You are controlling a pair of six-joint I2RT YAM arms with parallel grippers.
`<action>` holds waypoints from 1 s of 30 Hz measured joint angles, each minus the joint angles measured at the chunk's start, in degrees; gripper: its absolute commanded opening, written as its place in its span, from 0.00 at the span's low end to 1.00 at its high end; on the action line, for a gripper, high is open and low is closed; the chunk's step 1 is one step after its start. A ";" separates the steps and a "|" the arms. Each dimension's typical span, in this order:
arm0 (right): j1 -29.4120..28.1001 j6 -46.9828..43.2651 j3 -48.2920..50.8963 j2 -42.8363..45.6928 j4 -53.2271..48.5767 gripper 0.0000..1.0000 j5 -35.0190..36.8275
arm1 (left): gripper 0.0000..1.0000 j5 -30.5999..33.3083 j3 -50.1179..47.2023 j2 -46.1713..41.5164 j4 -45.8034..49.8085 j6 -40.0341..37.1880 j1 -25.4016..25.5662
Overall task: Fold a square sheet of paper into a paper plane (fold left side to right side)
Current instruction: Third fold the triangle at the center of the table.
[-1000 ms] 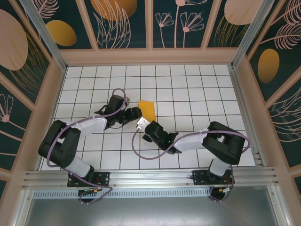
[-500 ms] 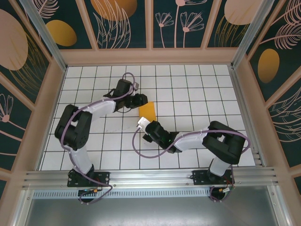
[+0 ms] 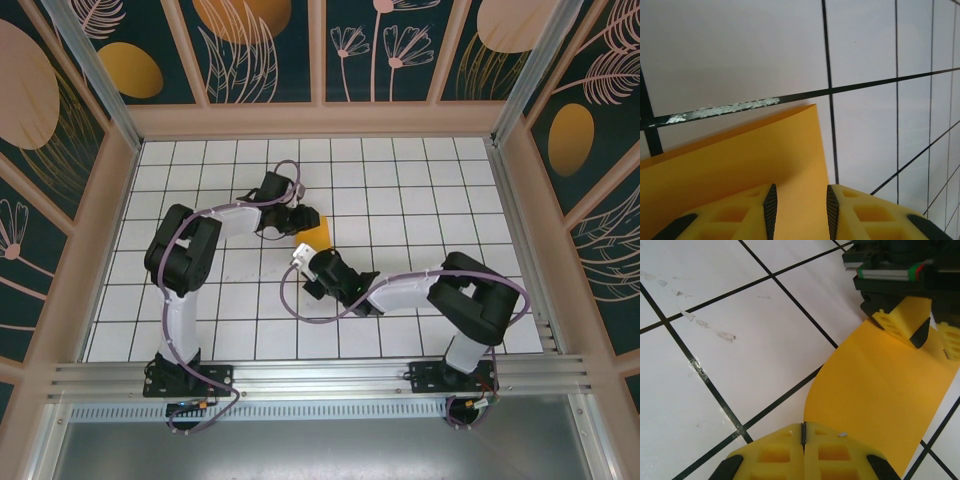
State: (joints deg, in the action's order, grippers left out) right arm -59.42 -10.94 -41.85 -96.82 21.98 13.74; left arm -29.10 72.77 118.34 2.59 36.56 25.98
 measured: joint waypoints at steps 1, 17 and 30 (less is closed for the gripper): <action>0.70 0.44 -0.24 0.00 -0.28 0.00 -1.01 | 0.34 0.20 0.00 0.37 0.28 -0.20 0.00; 11.10 7.28 -5.35 -2.73 -7.74 0.00 -16.63 | 0.33 0.83 0.33 1.07 1.29 -2.71 0.00; 17.88 13.33 -6.86 -5.03 -9.18 0.00 -22.88 | 0.32 0.79 0.44 1.18 1.51 -2.89 0.00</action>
State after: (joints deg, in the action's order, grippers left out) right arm -41.54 2.39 -48.71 -101.84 12.80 -9.15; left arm -28.32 73.21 119.52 4.10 33.67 25.98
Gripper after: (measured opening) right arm 0.065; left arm 0.319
